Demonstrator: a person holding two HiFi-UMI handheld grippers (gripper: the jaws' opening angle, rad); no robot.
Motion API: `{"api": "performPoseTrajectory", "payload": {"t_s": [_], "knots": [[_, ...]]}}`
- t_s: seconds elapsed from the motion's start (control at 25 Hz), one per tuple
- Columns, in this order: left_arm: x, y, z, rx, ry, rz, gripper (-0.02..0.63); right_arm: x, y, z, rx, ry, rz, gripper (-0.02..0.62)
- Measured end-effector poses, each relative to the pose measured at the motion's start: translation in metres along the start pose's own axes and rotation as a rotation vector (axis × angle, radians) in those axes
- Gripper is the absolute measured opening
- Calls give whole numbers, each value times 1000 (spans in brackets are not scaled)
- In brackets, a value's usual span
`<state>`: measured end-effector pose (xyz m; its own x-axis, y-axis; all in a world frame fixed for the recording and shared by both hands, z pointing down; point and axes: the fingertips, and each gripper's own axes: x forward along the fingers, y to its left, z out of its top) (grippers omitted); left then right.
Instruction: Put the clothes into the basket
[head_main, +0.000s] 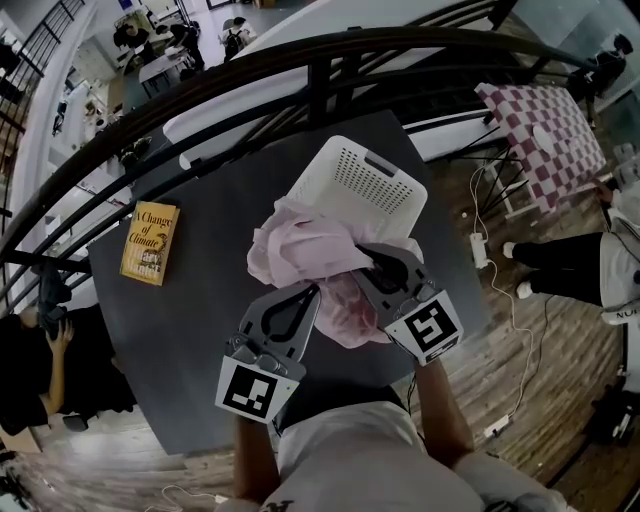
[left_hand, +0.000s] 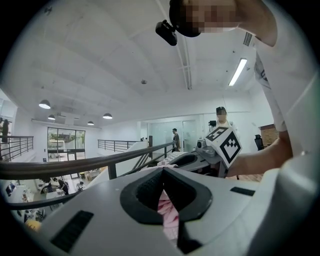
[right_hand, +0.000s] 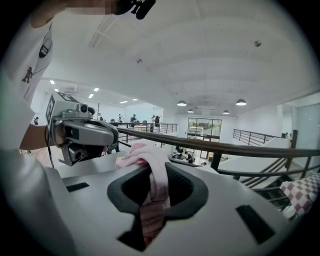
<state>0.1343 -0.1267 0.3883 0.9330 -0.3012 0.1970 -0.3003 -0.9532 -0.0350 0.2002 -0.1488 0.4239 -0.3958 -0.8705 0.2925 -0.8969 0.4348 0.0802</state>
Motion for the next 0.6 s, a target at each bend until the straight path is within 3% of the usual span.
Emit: {"api": "performPoseTrajectory", "payload": {"t_s": [0.6], "knots": [[10,10,-32,-76,31,9,3,34,14,-38,-157,205,61,77]]}}
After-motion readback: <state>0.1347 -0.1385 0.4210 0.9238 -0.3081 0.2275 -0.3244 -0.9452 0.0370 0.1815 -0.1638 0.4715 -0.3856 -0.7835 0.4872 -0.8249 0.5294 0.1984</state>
